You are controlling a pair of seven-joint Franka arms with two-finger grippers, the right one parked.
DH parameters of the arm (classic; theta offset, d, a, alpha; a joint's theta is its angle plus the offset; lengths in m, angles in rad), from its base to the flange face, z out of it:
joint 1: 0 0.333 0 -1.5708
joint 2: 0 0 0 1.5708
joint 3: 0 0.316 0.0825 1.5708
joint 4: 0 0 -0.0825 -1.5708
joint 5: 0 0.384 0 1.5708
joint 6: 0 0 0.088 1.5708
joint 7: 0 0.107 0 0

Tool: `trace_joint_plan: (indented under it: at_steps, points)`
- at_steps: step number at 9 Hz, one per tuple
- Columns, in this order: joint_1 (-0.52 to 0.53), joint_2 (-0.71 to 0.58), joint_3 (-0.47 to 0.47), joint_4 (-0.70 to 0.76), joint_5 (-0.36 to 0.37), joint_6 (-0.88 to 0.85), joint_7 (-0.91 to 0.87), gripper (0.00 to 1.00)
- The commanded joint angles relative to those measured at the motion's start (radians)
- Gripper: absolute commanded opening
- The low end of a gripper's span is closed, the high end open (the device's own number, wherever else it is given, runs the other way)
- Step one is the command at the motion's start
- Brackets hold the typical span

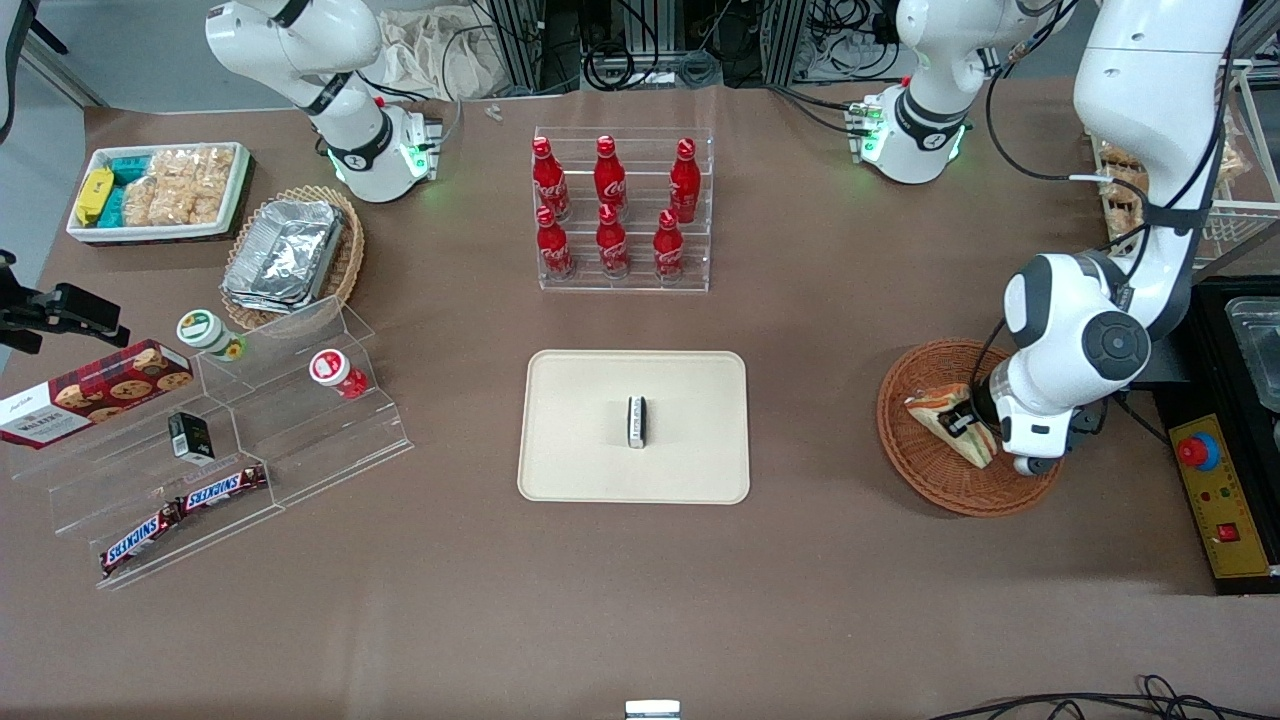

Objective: Place sandwich from basket to tray
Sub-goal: 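Close the left gripper on the sandwich's crust edge, then lift the sandwich out of the basket with the left gripper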

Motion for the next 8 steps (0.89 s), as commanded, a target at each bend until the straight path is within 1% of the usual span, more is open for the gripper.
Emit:
trace_joint_plan:
  at_steps: [1, 2, 3, 4, 6, 7, 8]
  points:
    - [-0.001, -0.059, -0.008, 0.114, 0.018, -0.225, -0.011, 0.12]
    - [-0.004, -0.078, -0.01, 0.186, 0.018, -0.325, -0.006, 0.12]
    - [-0.001, -0.081, -0.026, 0.29, 0.017, -0.43, 0.012, 0.12]
    - [-0.001, -0.081, -0.031, 0.399, 0.017, -0.529, 0.052, 0.12]
    - [0.0, -0.083, -0.034, 0.568, 0.003, -0.684, 0.153, 0.12]
    - [-0.001, -0.086, -0.042, 0.62, 0.003, -0.742, 0.202, 0.12]
    - [-0.003, -0.087, -0.048, 0.636, 0.003, -0.76, 0.254, 0.12]
